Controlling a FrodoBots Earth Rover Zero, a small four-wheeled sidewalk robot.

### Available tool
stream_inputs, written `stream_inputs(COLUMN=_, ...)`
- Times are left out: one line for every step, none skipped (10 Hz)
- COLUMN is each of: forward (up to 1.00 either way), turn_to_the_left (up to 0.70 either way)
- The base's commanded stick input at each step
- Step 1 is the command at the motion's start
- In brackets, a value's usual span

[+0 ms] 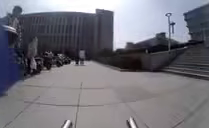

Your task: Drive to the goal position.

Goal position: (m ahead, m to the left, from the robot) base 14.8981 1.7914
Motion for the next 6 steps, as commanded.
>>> stream_inputs(forward=0.70, turn_to_the_left=0.01)
stream_inputs(forward=0.70, turn_to_the_left=0.00)
stream_inputs(forward=0.70, turn_to_the_left=-0.02)
stream_inputs(forward=0.70, turn_to_the_left=-0.04)
stream_inputs(forward=0.70, turn_to_the_left=-0.09)
stream_inputs(forward=0.70, turn_to_the_left=-0.19)
